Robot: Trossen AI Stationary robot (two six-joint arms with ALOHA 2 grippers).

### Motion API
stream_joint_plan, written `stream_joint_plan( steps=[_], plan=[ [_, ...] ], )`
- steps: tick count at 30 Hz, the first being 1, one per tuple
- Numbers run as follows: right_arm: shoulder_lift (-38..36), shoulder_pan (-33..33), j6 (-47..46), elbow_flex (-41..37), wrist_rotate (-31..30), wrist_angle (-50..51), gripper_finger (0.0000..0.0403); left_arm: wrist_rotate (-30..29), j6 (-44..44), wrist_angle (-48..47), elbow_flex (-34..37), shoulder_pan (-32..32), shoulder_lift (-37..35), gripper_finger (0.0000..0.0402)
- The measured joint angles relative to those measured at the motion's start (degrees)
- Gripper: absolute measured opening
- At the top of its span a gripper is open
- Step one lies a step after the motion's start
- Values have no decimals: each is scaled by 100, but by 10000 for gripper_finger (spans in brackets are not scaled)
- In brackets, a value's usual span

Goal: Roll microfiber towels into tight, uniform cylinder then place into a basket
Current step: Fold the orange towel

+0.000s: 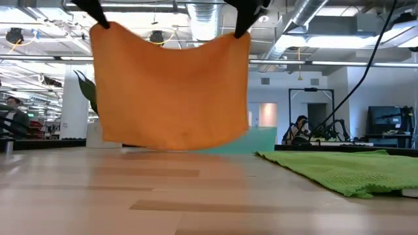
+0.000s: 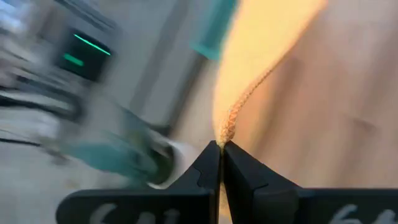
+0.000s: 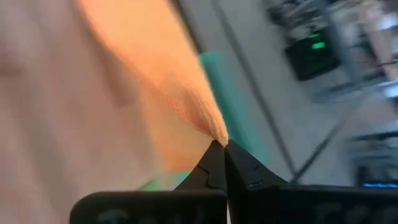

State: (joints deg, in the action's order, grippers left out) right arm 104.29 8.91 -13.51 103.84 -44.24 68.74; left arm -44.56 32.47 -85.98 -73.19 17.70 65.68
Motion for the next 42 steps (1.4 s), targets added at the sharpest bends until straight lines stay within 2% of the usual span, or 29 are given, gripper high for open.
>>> stream_joint_plan(
  steps=[5, 7, 10, 14, 20, 27, 35, 42],
  plan=[
    [-3, 520, -502, -521, 901, -265, 8, 1477, 777, -42, 127, 368, 134, 0],
    [0, 752, -633, -811, 1221, -539, 8, 1781, 1135, -12, 245, 583, 222, 0],
    [2, 1138, -921, -1188, 1391, -912, 5, 2027, 1713, 203, 529, 1016, 392, 0],
    [2, 1675, -1396, -1435, 1532, -1224, 7, 2222, 2337, 496, 774, 1656, 754, 0],
    [4, 2287, -1730, -2072, 1746, -2389, 6, 2285, 3397, 719, 793, 2622, 1481, 0],
    [6, 2704, -1861, -2692, 2240, -3617, 7, 2952, 4253, 1311, 793, 3396, 2388, 0],
    [4, 2935, -1864, -3008, 2906, -4708, 7, 3099, 4343, 2204, 793, 3674, 2917, 0],
    [4, 2878, -2275, -3028, 3090, -4505, 7, 3082, 4417, 2302, 793, 3705, 2921, 0]
  ],
)
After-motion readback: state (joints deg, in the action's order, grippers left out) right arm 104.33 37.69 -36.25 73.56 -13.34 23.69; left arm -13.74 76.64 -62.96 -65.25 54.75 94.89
